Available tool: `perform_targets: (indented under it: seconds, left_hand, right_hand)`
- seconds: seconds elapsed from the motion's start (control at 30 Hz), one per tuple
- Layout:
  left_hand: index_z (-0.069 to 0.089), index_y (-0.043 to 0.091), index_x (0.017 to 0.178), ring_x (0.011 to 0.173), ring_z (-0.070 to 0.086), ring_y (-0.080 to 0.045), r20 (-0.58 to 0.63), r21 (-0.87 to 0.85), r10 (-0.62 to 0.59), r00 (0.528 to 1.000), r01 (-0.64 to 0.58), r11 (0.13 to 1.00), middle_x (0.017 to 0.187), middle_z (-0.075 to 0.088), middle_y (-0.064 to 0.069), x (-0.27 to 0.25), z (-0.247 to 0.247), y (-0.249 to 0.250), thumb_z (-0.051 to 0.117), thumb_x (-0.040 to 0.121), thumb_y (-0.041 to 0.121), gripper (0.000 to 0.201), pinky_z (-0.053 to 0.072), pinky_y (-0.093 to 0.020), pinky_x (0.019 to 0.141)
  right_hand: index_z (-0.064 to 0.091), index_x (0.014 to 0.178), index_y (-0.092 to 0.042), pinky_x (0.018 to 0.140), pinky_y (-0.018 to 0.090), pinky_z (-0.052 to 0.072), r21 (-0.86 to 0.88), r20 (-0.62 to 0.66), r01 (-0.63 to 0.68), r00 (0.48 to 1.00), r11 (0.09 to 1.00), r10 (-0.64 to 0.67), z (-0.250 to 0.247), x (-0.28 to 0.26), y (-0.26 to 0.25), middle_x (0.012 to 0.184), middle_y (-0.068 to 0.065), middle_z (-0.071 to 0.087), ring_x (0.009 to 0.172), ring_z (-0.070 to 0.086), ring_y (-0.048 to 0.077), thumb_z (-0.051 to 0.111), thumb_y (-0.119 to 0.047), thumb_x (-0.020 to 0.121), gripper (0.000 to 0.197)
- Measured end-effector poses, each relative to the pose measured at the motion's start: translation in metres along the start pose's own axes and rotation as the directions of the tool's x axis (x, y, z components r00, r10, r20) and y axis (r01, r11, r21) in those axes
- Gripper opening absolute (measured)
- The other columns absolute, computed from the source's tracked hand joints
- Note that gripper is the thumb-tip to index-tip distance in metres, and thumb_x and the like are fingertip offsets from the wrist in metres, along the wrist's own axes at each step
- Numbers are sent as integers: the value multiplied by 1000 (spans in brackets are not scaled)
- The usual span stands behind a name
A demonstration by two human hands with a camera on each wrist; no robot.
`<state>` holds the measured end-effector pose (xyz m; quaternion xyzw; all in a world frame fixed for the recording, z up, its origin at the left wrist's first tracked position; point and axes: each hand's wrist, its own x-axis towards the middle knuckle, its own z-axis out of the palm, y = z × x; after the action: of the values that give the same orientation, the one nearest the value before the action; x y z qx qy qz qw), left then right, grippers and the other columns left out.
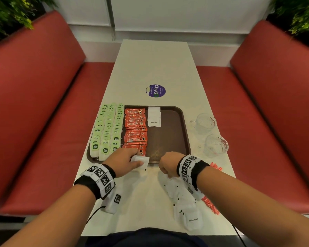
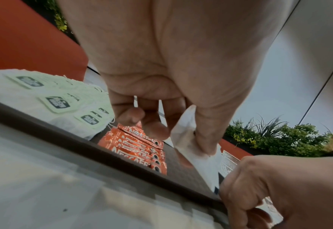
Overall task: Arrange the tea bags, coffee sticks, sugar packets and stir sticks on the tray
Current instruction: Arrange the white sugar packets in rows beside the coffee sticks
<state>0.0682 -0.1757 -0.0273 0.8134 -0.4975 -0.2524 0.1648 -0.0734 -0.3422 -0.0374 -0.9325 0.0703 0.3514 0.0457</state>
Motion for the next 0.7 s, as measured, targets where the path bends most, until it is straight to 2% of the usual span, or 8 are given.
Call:
perform_targets:
  seconds: [0.17, 0.27, 0.37, 0.43, 0.53, 0.63, 0.7]
  left_hand:
    - [59, 37, 90, 75, 54, -1, -24, -63, -2, 1000, 0, 998, 81, 60, 18, 1, 1, 2, 69, 90, 40, 10, 38, -18, 65]
    - [69, 35, 94, 80, 55, -3, -77, -113, -3, 997, -5, 994, 87, 60, 19, 4, 1, 1, 71, 89, 38, 7, 45, -26, 76]
    - [74, 33, 95, 81, 59, -4, -107, -124, -6, 994, -7, 992, 84, 64, 16, 8, -2, 0, 68, 91, 38, 9, 48, -28, 77]
    - [73, 36, 94, 81, 61, -2, -118, -164, -23, 993, 4, 987, 85, 67, 16, 12, -5, 0, 66, 93, 36, 7, 49, -27, 77]
    - [74, 32, 101, 81, 62, -3, -145, -165, -34, 989, 10, 986, 88, 69, 15, 19, -9, 0, 64, 96, 33, 12, 51, -26, 76]
    - [74, 29, 103, 80, 60, -3, -154, -135, -18, 988, -3, 991, 87, 67, 15, 26, -14, 3, 62, 97, 30, 14, 46, -23, 72]
    - [75, 29, 103, 81, 60, -3, -147, -132, 1, 989, -21, 991, 89, 68, 14, 31, -16, 6, 63, 97, 28, 13, 46, -24, 74]
  right_hand:
    - [71, 89, -16, 70, 30, 50, 61, -76, 60, 996, 996, -55, 7, 1, 7, 102, 5, 66, 89, 64, 26, 74, -13, 83, 8]
    - [71, 86, -21, 83, 36, 52, 104, -194, 104, 977, 989, -82, 8, -4, 10, 112, -1, 57, 100, 57, 22, 74, -23, 85, 4]
    - [70, 88, -25, 91, 37, 44, 166, -291, 148, 952, 975, -95, 8, -12, 12, 119, -8, 58, 108, 48, 15, 70, -30, 87, 5]
    - [66, 85, -25, 90, 36, 49, 316, -332, 173, 941, 933, -62, 8, -15, 14, 106, -10, 64, 101, 54, 12, 68, -25, 86, 3]
    - [58, 82, -23, 76, 34, 54, 530, -357, 177, 934, 829, 29, 8, -19, 20, 86, -6, 64, 80, 60, 15, 63, -11, 82, 13]
    - [50, 96, -21, 62, 24, 45, 613, -381, 178, 920, 770, 91, 4, -20, 24, 88, 0, 62, 71, 55, 15, 55, -6, 85, 19]
    - [48, 101, -21, 57, 24, 45, 680, -366, 162, 920, 715, 140, 1, -17, 28, 83, 4, 62, 61, 54, 14, 46, -3, 89, 21]
